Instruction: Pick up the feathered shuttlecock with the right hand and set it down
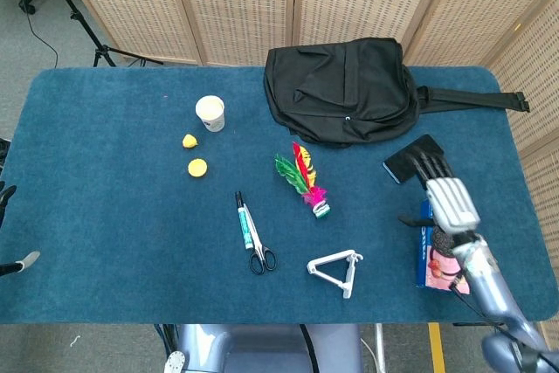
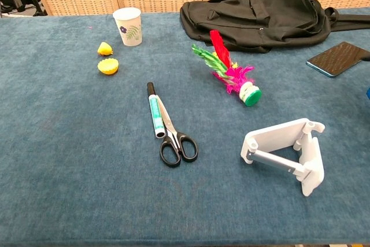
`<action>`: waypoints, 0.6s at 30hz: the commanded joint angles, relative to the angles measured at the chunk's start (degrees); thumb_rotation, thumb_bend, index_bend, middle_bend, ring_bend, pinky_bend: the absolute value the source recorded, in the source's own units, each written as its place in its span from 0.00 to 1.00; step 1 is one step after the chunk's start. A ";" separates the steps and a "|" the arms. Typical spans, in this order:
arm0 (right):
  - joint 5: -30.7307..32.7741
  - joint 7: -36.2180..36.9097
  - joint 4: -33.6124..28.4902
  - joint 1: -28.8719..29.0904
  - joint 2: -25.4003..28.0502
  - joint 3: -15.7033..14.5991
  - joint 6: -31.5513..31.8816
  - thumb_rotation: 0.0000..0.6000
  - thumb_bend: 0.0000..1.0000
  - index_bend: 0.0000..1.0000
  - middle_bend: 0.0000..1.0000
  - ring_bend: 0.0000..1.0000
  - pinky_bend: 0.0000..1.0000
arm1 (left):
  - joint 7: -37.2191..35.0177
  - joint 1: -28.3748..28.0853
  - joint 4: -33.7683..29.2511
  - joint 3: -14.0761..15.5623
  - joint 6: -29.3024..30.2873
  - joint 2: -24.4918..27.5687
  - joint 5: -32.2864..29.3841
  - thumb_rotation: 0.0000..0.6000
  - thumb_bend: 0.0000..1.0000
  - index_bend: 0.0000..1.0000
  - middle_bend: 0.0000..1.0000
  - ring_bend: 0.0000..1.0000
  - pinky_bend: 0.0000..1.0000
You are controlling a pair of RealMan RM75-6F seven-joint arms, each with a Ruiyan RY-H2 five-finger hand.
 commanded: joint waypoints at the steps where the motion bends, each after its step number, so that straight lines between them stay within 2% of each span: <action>1: 15.45 3.77 1.09 11.68 -3.88 7.57 -14.77 1.00 0.00 0.27 0.00 0.00 0.00 | -0.32 -0.37 0.16 -0.23 -0.77 0.13 -0.57 1.00 0.00 0.00 0.00 0.00 0.00; 4: 23.33 2.10 4.80 16.24 -7.21 9.44 -19.20 1.00 0.00 0.31 0.00 0.00 0.00 | -1.01 -0.68 0.35 -0.40 -1.62 0.39 -1.10 1.00 0.00 0.00 0.00 0.00 0.00; 8: 32.07 -1.08 9.77 21.61 -11.32 10.61 -22.08 1.00 0.01 0.33 0.00 0.00 0.00 | -2.39 -1.01 0.68 -0.63 -2.70 0.90 -1.77 1.00 0.00 0.00 0.00 0.00 0.00; 14: 42.95 -6.93 16.09 28.42 -16.80 11.01 -22.08 1.00 0.06 0.34 0.00 0.00 0.00 | -4.47 -1.58 1.21 -0.78 -4.32 1.62 -2.14 1.00 0.00 0.00 0.00 0.00 0.00; 18: 47.57 -9.91 18.95 31.30 -19.26 10.84 -21.47 1.00 0.11 0.35 0.00 0.00 0.00 | -4.89 -1.88 1.39 -0.80 -4.96 1.77 -2.28 1.00 0.00 0.00 0.00 0.00 0.00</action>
